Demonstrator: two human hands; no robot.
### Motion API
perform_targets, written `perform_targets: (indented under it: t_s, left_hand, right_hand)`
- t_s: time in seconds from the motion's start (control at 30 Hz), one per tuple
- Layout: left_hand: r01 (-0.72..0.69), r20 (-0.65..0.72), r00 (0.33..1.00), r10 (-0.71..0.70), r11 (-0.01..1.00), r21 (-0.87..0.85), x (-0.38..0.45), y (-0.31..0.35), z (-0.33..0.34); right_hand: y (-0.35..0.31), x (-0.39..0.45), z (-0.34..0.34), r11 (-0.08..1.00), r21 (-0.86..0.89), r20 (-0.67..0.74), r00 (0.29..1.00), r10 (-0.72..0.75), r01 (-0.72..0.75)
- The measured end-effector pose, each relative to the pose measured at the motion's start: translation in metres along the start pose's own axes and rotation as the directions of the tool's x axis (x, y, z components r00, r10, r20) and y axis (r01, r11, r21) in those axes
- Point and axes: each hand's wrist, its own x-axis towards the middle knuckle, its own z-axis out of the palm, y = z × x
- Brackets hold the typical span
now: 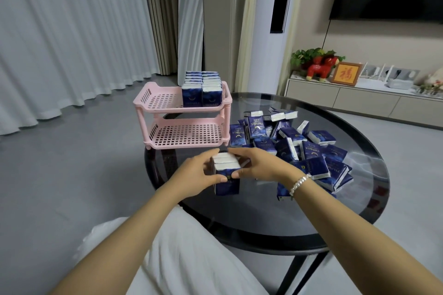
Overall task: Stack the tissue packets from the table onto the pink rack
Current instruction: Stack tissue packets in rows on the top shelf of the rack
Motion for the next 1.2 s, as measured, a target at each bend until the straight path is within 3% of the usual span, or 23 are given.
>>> perform_targets:
  t_s: [0.3, 0.7, 1.03, 1.2]
  left_hand:
    - [-0.006, -0.101, 0.995, -0.008, 0.99, -0.143, 0.027, 0.029, -0.083]
    - [-0.025, -0.209, 0.977, -0.036, 0.959, -0.281, 0.09, 0.03, -0.198]
    - [0.006, -0.155, 0.987, -0.052, 0.96, -0.279, 0.175, -0.013, -0.246]
    - [0.057, -0.102, 0.991, -0.089, 0.958, -0.282, 0.21, -0.041, -0.232]
  right_hand:
    - [-0.063, 0.032, -0.067, 0.991, 0.008, -0.024, 0.991, -0.133, 0.133]
    - [-0.124, 0.149, -0.119, 0.967, -0.058, -0.073, 0.965, -0.251, 0.248]
    - [-0.129, 0.256, -0.122, 0.984, -0.02, -0.065, 0.982, -0.177, 0.176]
    - [-0.11, 0.292, -0.108, 0.973, -0.206, -0.072, 0.99, -0.123, 0.106]
